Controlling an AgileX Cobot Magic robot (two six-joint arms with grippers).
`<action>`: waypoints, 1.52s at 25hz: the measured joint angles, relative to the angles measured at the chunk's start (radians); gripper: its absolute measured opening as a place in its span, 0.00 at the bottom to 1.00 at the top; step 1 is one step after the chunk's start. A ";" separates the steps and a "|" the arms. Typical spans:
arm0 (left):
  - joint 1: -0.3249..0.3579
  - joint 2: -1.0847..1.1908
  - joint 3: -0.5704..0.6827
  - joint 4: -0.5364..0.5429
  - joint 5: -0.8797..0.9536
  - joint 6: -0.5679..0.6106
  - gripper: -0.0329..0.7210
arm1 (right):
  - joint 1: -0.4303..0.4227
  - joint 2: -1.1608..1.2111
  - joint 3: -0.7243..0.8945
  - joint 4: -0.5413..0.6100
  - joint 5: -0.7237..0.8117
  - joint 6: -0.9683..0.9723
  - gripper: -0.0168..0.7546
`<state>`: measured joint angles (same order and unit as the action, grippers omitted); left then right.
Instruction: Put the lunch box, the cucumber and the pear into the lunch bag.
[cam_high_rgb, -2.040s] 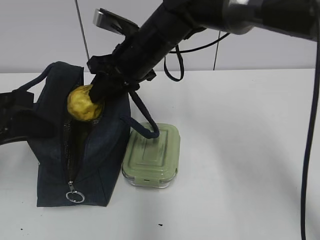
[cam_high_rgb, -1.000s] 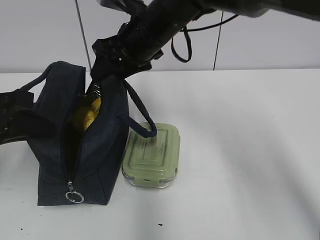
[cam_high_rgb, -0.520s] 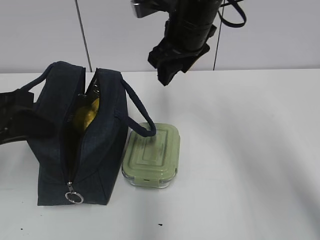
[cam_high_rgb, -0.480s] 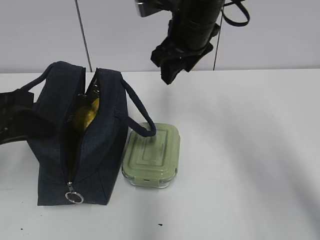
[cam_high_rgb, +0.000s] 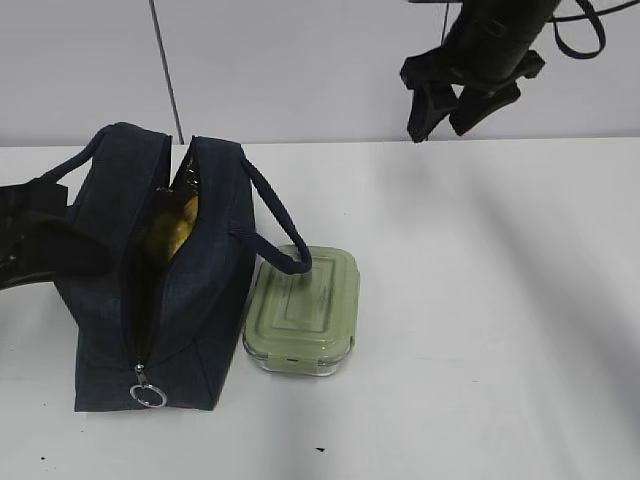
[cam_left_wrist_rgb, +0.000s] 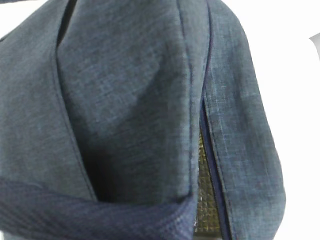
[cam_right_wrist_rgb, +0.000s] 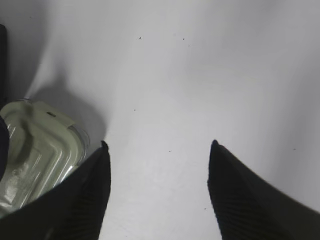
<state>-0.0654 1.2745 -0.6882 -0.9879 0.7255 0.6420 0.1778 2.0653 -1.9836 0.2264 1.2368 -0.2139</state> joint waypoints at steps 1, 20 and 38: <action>0.000 0.000 0.000 0.000 0.000 0.000 0.02 | -0.012 0.000 0.019 0.033 0.000 -0.015 0.64; 0.000 0.000 0.000 0.000 0.001 0.001 0.02 | -0.063 -0.138 0.732 0.774 -0.066 -0.570 0.64; 0.000 0.000 0.000 0.000 0.009 0.001 0.02 | -0.063 -0.141 0.956 1.081 -0.283 -0.895 0.64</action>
<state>-0.0654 1.2745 -0.6882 -0.9879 0.7349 0.6430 0.1147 1.9239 -1.0280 1.3078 0.9535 -1.1093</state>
